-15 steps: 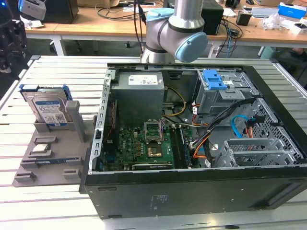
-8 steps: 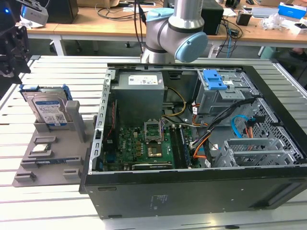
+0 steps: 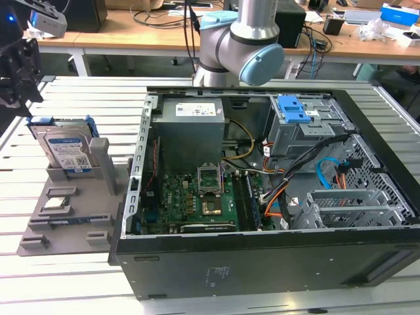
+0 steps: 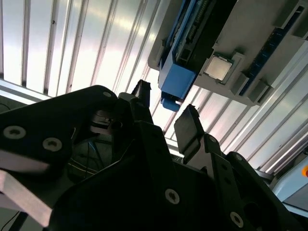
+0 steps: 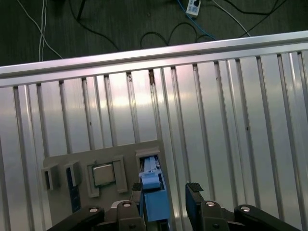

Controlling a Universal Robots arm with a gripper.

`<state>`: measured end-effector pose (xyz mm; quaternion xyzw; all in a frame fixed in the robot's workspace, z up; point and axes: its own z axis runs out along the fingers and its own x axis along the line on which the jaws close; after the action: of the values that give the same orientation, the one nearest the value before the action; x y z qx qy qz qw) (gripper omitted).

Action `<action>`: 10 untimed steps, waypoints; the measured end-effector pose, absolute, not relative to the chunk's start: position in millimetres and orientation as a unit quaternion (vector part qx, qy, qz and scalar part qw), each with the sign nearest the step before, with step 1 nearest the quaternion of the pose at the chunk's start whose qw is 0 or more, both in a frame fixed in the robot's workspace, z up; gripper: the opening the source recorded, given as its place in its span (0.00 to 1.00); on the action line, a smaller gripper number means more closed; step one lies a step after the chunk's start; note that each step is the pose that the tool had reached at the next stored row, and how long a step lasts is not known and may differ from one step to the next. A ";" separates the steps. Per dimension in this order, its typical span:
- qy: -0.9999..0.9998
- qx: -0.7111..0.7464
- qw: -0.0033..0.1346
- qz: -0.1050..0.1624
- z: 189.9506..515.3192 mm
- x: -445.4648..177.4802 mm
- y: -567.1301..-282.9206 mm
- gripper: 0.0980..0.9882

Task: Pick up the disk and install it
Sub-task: 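Pick up the disk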

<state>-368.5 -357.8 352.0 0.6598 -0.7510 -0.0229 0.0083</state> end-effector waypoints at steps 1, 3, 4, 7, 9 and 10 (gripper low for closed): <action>-0.751 0.660 0.008 -0.023 351.4 -368.4 -357.8 0.43; -0.751 0.660 0.008 -0.023 349.7 -368.4 -357.8 0.43; -0.751 0.660 0.008 -0.023 348.9 -368.4 -357.8 0.43; -0.751 0.660 0.009 -0.022 345.2 -368.3 -357.8 0.43; -0.750 0.661 0.009 -0.022 342.8 -368.1 -357.8 0.43; -0.741 0.671 0.010 -0.021 340.7 -367.7 -357.8 0.43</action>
<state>-367.7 -357.8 340.7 0.6713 -0.7408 -0.0208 0.0103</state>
